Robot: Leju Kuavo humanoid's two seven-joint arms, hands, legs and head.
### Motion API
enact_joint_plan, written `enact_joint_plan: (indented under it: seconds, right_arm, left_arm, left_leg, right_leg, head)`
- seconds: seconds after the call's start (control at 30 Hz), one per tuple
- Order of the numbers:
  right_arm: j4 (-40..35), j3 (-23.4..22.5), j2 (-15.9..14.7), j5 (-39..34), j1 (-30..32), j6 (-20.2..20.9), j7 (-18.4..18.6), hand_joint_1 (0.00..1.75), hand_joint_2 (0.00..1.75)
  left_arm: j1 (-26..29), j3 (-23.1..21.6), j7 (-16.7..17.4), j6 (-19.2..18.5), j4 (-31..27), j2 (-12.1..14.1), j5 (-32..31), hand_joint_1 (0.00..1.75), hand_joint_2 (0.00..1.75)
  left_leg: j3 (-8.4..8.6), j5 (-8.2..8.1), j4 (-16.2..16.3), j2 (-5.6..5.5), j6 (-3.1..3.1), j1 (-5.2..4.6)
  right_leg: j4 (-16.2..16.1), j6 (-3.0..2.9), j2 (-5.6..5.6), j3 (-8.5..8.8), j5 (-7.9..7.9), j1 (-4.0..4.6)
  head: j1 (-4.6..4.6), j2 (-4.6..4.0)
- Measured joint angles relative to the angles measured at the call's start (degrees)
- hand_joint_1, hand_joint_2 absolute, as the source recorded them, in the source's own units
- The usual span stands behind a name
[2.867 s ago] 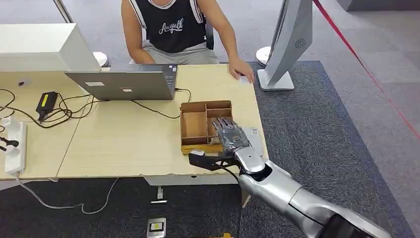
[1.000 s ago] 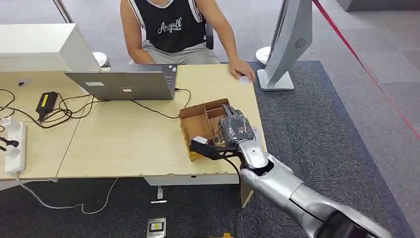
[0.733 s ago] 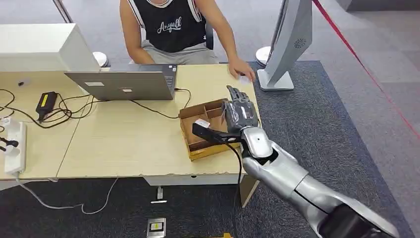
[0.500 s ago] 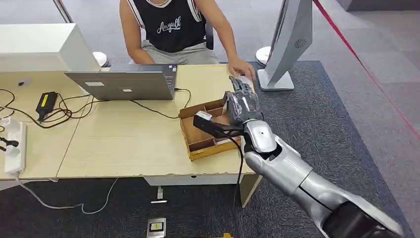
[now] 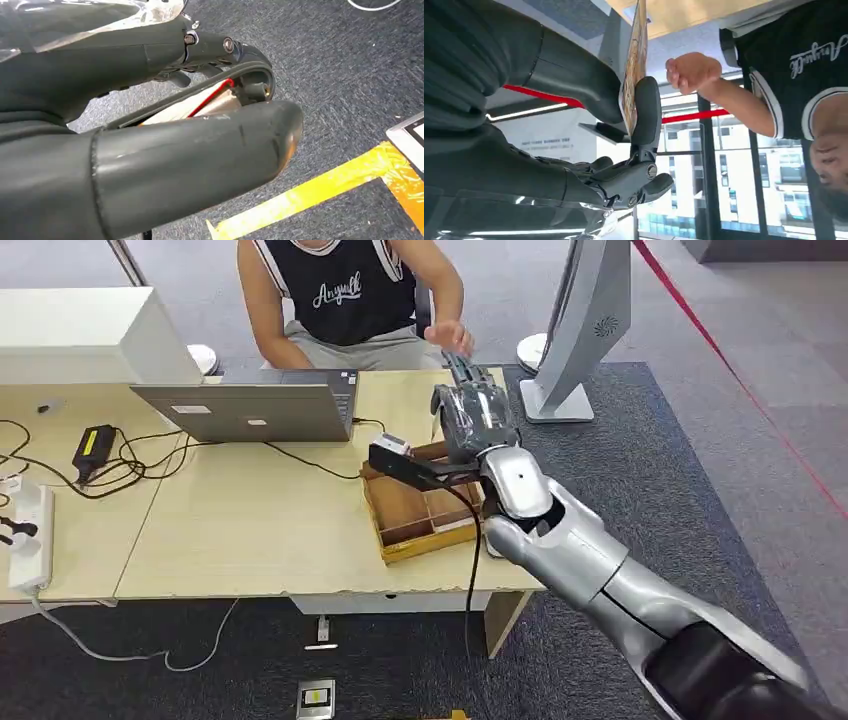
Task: Pass the card to the sensor for recognition and then transmit it.
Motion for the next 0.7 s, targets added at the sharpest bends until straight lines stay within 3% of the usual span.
enact_joint_plan:
  seconds: [0.13,0.53,0.7]
  right_arm:
    - [2.34,0.77,2.34,-1.99,-2.09,2.04,-1.57,1.75,1.75]
    - [7.20,1.79,5.60,-2.43,-4.40,2.23,-2.19,1.75,1.75]
    - [13.38,2.84,8.05,-1.90,-7.83,2.06,-2.73,1.75,1.75]
  left_arm:
    - [-0.36,0.00,0.28,-0.13,0.00,-0.02,-0.52,0.00,0.00]
    - [-0.62,0.00,0.46,-0.33,0.00,-0.02,-0.96,0.00,0.00]
    - [-1.21,-0.04,0.44,-1.05,0.00,-0.07,-2.34,0.00,0.00]
  left_leg:
    - [-0.02,0.00,0.00,0.00,0.00,0.00]
    - [-0.03,0.00,0.00,-0.01,0.00,0.00]
    - [-0.04,0.02,0.00,-0.01,-0.03,0.01]
  right_leg:
    - [0.00,0.00,0.00,-0.01,0.00,0.00]
    - [-0.01,0.00,-0.01,-0.02,0.00,0.00]
    - [0.01,0.00,0.00,-0.04,0.00,0.01]
  head:
    - [-0.02,0.02]
    - [-0.02,0.00]
    - [-0.02,0.00]
